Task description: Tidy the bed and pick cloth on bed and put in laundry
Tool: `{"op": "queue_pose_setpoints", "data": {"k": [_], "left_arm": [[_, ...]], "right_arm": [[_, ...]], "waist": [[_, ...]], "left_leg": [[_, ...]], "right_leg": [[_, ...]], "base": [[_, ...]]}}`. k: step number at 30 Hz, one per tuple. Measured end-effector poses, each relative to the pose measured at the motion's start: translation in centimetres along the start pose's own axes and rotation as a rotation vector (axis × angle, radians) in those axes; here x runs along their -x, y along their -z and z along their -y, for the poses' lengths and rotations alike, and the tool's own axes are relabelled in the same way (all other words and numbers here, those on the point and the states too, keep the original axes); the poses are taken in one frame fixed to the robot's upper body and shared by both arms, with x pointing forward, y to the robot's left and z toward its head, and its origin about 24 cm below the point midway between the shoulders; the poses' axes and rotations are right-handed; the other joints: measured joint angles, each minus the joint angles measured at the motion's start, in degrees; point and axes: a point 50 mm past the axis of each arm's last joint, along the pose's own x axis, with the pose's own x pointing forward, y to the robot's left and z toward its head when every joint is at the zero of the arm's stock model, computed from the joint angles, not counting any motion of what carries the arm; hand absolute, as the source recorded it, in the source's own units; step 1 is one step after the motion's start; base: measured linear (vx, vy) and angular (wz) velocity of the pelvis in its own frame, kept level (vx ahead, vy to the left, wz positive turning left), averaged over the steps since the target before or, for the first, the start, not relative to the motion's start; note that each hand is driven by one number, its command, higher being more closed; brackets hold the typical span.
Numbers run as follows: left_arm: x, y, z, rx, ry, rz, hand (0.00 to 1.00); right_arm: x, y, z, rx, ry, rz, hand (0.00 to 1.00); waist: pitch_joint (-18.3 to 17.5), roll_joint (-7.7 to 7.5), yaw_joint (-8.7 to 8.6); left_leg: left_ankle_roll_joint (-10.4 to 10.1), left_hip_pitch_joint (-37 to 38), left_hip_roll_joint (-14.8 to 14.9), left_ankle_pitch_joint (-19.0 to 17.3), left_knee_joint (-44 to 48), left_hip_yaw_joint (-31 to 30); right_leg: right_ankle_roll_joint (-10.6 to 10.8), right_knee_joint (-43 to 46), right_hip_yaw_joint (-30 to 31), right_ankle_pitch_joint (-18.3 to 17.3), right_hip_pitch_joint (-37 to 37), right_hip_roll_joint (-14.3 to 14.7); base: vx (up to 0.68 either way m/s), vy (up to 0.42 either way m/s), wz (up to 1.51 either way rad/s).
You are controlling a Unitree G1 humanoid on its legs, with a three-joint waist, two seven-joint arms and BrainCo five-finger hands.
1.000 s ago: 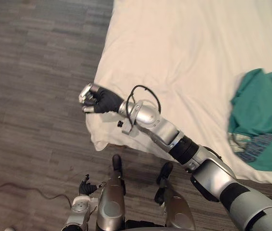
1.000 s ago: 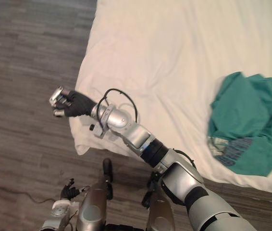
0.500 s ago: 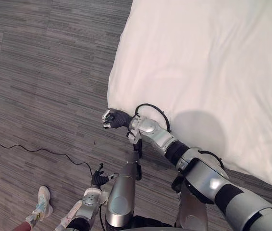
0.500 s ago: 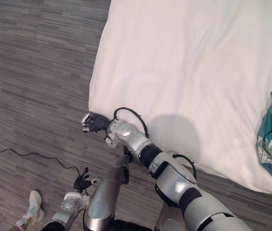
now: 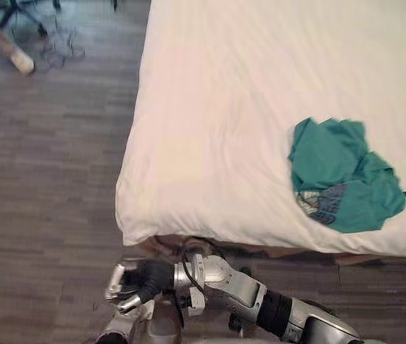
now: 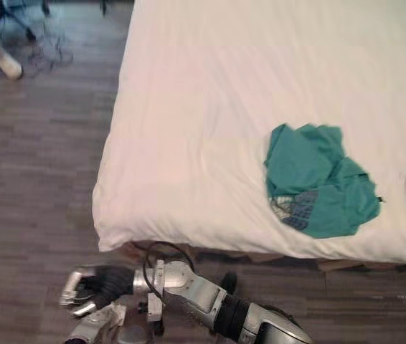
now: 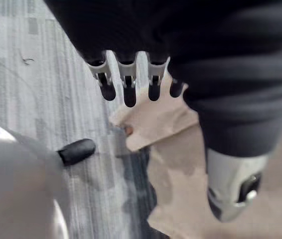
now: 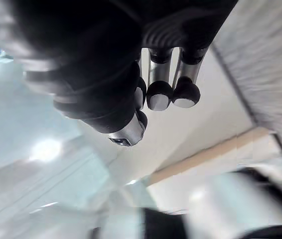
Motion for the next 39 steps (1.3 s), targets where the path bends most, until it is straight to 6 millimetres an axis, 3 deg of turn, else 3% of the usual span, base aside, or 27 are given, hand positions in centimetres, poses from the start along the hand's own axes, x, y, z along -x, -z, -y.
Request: {"op": "queue_pose_setpoints", "data": {"k": [3, 4, 5, 9, 12, 16, 19, 20, 23, 24, 26, 28, 29, 32, 33, 34, 36, 39], "left_arm": [[0.6, 1.7, 0.6, -0.006, 0.015, -0.069, 0.0], [0.7, 2.0, 0.7, -0.006, 0.016, -0.079, 0.0], [0.8, 2.3, 0.7, -0.011, 0.019, -0.095, 0.0], [1.1, 2.9, 1.2, -0.026, 0.038, -0.125, 0.0], [1.4, 3.5, 1.5, -0.014, 0.056, -0.153, 0.0], [1.3, 3.5, 1.6, -0.015, 0.075, -0.168, 0.0], [0.7, 2.2, 1.4, -0.016, 0.069, -0.131, 0.0], [0.2, 1.1, 1.4, -0.015, 0.068, -0.097, 0.0], [-0.5, -1.2, 1.3, -0.009, 0.063, -0.024, 0.0], [-0.8, -2.1, 1.3, -0.006, 0.062, 0.005, 0.0], [-0.9, -2.6, 1.2, 0.013, 0.057, 0.024, 0.0], [-0.9, -2.7, 1.1, 0.022, 0.056, 0.031, 0.0], [-0.9, -2.8, 1.1, 0.024, 0.058, 0.038, 0.0], [-0.9, -2.9, 1.1, 0.024, 0.058, 0.045, 0.0], [-0.9, -3.0, 1.0, 0.025, 0.058, 0.05, 0.0], [-0.9, -2.9, 1.0, 0.025, 0.057, 0.05, 0.0], [-0.6, -2.3, 0.9, 0.026, 0.051, 0.038, 0.0], [0.2, 0.2, 0.5, 0.042, 0.029, -0.026, 0.0]], "right_arm": [[-1.0, -6.2, -1.1, -0.006, -0.046, 0.279, 1.0], [-0.9, -7.0, -1.1, 0.002, -0.039, 0.313, 1.0], [-0.6, -9.1, -0.3, 0.017, 0.023, 0.383, 1.0], [0.0, -12.1, 2.3, 0.052, 0.24, 0.449, 1.0], [-0.2, -12.1, 3.0, 0.031, 0.326, 0.427, 1.0], [0.3, -10.5, 6.0, -0.019, 0.478, 0.332, 1.0], [1.7, -10.8, 8.9, 0.008, 0.587, 0.312, 1.0], [2.9, -11.3, 10.8, 0.058, 0.666, 0.296, 1.0], [6.6, -12.6, 14.2, 0.111, 0.832, 0.301, 1.0], [9.3, -13.1, 15.6, 0.13, 0.93, 0.298, 1.0], [12.3, -13.3, 16.5, 0.135, 1.031, 0.291, 1.0], [15.0, -12.8, 16.9, 0.123, 1.123, 0.281, 1.0], [16.8, -12.3, 16.7, 0.116, 1.169, 0.287, 1.0], [19.7, -10.0, 15.4, 0.08, 1.234, 0.294, 1.0], [21.4, -7.6, 14.2, 0.023, 1.296, 0.287, 1.0], [21.7, -7.3, 13.9, 0.015, 1.305, 0.285, 1.0], [23.5, -4.3, 11.9, -0.058, 1.377, 0.273, 1.0], [27.3, 2.9, 6.2, -0.27, 1.574, 0.202, 1.0]], "waist": [[-4.56, -0.46, -1.24], [-5.42, -0.55, -1.63], [-6.13, -0.62, -2.01], [-7.05, -0.61, -2.14], [-7.09, -0.53, -2.23], [-6.14, 0.5, -2.54], [-2.57, 1.26, -3.0], [0.31, 1.58, -3.15], [6.07, 3.39, -3.14], [8.58, 4.42, -3.15], [10.04, 4.71, -3.27], [10.33, 4.61, -3.65], [10.32, 4.61, -4.15], [10.29, 4.55, -4.8], [9.9, 4.18, -4.98], [9.78, 4.06, -5.0], [7.72, 3.08, -5.0], [2.25, 0.75, -6.11]], "left_leg": [[-0.24, 2.84, 0.25, 0.67, -1.68, 0.81], [-0.3, 2.91, 0.25, 0.73, -1.85, 0.8], [-0.4, 3.95, 0.23, 0.95, -2.02, 0.97], [-0.39, 4.8, 0.2, 0.96, -2.08, 1.04], [-0.36, 5.08, 0.22, 1.01, -2.08, 1.33], [-0.27, 4.63, 0.23, 1.36, -2.02, 2.19], [0.08, 1.8, -0.05, 2.27, -2.0, 2.22], [0.18, 0.53, -0.22, 2.51, -2.01, 2.14], [0.18, -2.22, -0.28, 4.09, -2.48, 1.89], [-0.04, -2.57, -0.23, 5.57, -3.92, 1.77], [0.24, -3.13, 0.09, 6.31, -4.14, 1.8], [0.19, -3.16, 0.41, 6.4, -4.13, 2.02], [0.09, -2.99, 0.53, 6.27, -4.1, 1.99], [0.02, -1.48, 0.77, 5.37, -3.8, 2.17], [-0.18, 0.05, 0.93, 4.01, -2.61, 2.47], [-0.22, 0.28, 0.95, 3.73, -2.36, 2.55], [-0.37, 0.82, 1.11, 2.0, -0.71, 3.38], [-0.93, 2.16, 1.26, -0.44, 0.43, 6.02]], "right_leg": [[0.11, -0.09, 0.15, -0.09, 1.8, 0.48], [0.12, -0.09, 0.14, -0.1, 1.79, 0.52], [0.12, -0.17, 0.28, -0.09, 2.66, 0.57], [0.1, -0.25, 0.46, -0.08, 3.56, 0.59], [0.02, -0.24, 0.99, 0.0, 3.63, 0.66], [-0.19, -0.1, 2.41, 0.7, 2.5, 0.75], [-0.26, 0.42, 2.98, 1.65, -0.68, 0.48], [-0.37, 0.8, 3.09, 1.98, -2.12, 0.29], [0.03, 1.03, 3.16, 2.64, -5.1, 0.31], [0.03, 0.88, 3.11, 3.05, -5.99, 0.66], [-0.68, 0.64, 3.28, 3.75, -6.67, 1.12], [-0.96, 0.13, 3.51, 4.27, -6.64, 1.6], [-0.87, 0.08, 3.56, 4.19, -6.54, 1.76], [-0.53, 0.06, 4.3, 3.93, -5.26, 2.08], [0.08, 0.01, 5.22, 3.41, -3.48, 2.15], [0.18, 0.0, 5.5, 3.29, -3.22, 2.15], [0.42, -0.1, 6.69, 2.84, -2.44, 2.13], [0.57, -0.08, 9.34, 1.81, -2.31, 2.26]], "base": [[0.08, -0.013, -0.12], [0.09, -0.015, -0.03], [0.07, -0.013, -0.02], [0.01, -0.003, -0.01], [0.0, -0.012, -0.06], [-0.04, -0.018, -0.12], [-0.11, -0.017, -0.01], [-0.17, -0.012, 0.02], [-0.14, -0.015, 0.05], [-0.04, -0.025, 0.01], [0.01, -0.03, -0.05], [0.07, -0.013, -0.09], [0.08, 0.002, -0.1], [0.1, 0.018, -0.14], [0.06, 0.019, -0.13], [0.06, 0.024, -0.18], [0.04, 0.017, -0.21], [0.08, 0.015, -0.44]]}}
